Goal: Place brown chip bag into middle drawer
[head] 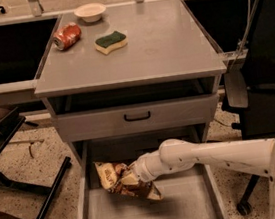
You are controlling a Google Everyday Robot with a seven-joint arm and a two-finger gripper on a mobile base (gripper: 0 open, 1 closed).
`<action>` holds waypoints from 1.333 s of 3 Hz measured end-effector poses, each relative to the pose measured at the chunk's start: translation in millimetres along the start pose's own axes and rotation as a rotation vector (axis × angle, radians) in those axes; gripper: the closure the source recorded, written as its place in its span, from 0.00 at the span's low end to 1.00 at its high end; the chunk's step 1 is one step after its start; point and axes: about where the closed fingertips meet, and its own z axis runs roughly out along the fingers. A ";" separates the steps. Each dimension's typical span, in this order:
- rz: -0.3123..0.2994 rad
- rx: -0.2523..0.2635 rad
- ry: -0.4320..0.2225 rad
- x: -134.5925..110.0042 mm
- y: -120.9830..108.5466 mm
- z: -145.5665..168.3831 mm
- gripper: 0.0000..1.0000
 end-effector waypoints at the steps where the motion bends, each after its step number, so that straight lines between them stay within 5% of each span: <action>1: 0.059 -0.033 -0.010 25.0 -10.1 14.6 1.00; 4: 0.065 -0.038 -0.011 27.0 -10.1 17.5 0.35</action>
Offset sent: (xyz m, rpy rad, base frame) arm 0.0017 -0.0055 -0.0253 0.0277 0.0490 -0.0126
